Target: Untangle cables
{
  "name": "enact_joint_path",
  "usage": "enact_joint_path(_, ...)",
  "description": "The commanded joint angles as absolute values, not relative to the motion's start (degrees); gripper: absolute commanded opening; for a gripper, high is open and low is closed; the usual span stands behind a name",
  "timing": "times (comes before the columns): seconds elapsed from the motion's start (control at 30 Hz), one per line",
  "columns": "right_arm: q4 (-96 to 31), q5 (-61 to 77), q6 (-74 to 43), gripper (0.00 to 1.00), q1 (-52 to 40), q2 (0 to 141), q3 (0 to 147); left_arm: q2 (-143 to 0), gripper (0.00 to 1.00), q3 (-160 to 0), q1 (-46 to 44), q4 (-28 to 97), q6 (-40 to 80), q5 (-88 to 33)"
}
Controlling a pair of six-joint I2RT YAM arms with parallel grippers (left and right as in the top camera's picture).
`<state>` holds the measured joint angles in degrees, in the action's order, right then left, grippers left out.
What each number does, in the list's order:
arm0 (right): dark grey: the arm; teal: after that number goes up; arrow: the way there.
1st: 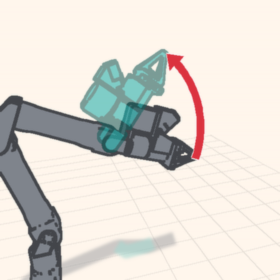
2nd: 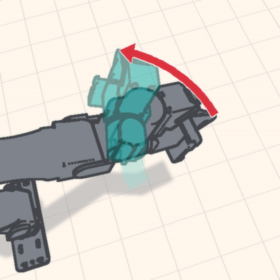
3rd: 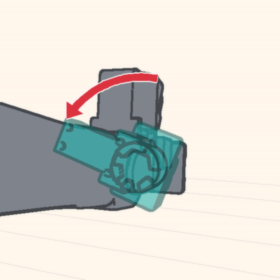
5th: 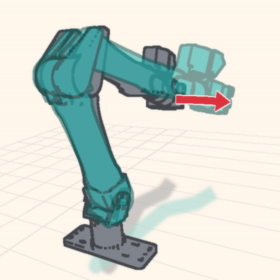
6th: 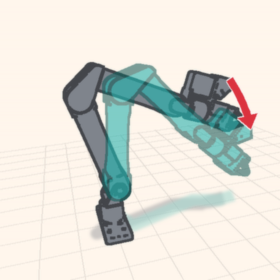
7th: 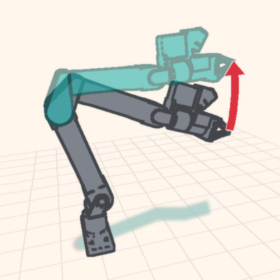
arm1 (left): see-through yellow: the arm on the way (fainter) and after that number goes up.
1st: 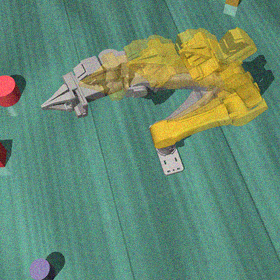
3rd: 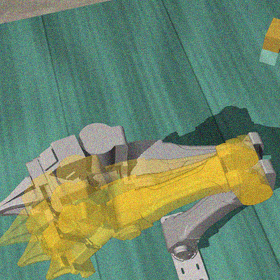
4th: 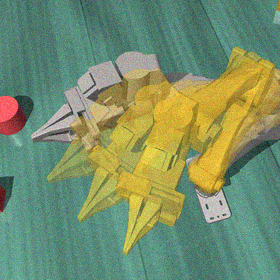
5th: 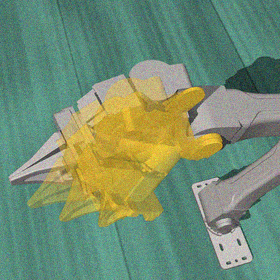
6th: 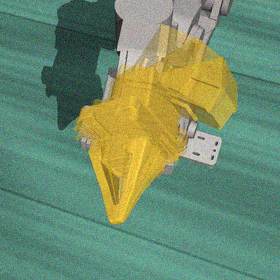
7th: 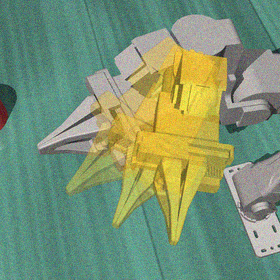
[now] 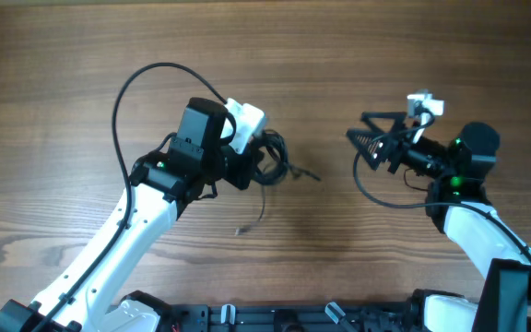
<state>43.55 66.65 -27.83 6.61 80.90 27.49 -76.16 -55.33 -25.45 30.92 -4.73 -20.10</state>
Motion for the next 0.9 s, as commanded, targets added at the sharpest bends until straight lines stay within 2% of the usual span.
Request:
enact_joint_path(0.0, 43.7, 75.64, -25.56, 0.9, 1.98, 81.12, 27.75, -75.11, 0.04, -55.55, -26.13, 31.09, -17.89, -27.66)
enact_joint_path(0.1, 43.72, 73.38, -25.56, 0.89, -4.8, 81.17, 27.75, -75.11, 0.04, -55.55, -27.51, 30.7, -19.33, -27.64)
enact_joint_path(0.23, 42.72, 68.73, -25.47, 0.74, -13.04, 81.17, 27.75, -75.11, 0.04, -55.55, -28.97, 30.65, -19.31, -27.64)
enact_joint_path(0.3, 40.01, 65.45, -25.36, 0.7, -14.04, 81.17, 27.75, -75.11, 0.04, -55.55, -29.1, 30.48, -19.31, -27.64)
enact_joint_path(0.33, 39.4, 65.34, -25.17, 0.65, -14.09, 81.17, 27.75, -75.11, 0.04, -55.55, -29.1, 30.26, -19.31, -27.64)
enact_joint_path(0.47, 36.32, 65.32, -23.73, 0.27, -14.09, 81.17, 27.75, -75.11, 0.04, -55.55, -29.15, 27.68, -18.81, -27.66)
enact_joint_path(0.5, 36.34, 64.93, -23.68, 0.06, -14.09, 81.17, 27.75, -75.11, 0.05, -55.55, -29.15, 27.31, -18.61, -27.66)
enact_joint_path(0.53, 36.27, 63.99, -23.66, 0.04, -14.06, 81.17, 27.75, -75.11, 0.05, -55.55, -29.15, 27.33, -17.41, -27.59)
enact_joint_path(0.6, 36.25, 62.94, -22.48, 0.04, -14.06, 81.17, 27.75, -75.11, 0.14, -55.55, -29.08, 27.4, -14.57, -27.57)
enact_joint_path(0.63, 35.62, 61.93, -22.41, 0.04, -13.89, 81.17, 27.75, -75.09, 0.21, -55.55, -29.08, 27.44, -13.26, -27.57)
enact_joint_path(0.7, 31.16, 58.13, -19.88, 0.04, -13.19, 81.17, 27.75, -74.17, 0.46, -55.57, -29.08, 27.42, -10.79, -27.62)
enact_joint_path(0.73, 29.47, 56.82, -18.72, 0.04, -13.02, 81.17, 27.75, -73.08, 0.53, -55.57, -29.08, 27.44, -9.78, -27.62)
enact_joint_path(0.87, 28.84, 55.59, -15.18, 0.04, -12.99, 81.17, 27.75, -65.41, 0.68, -55.88, -29.08, 25.58, -6.48, -25.5)
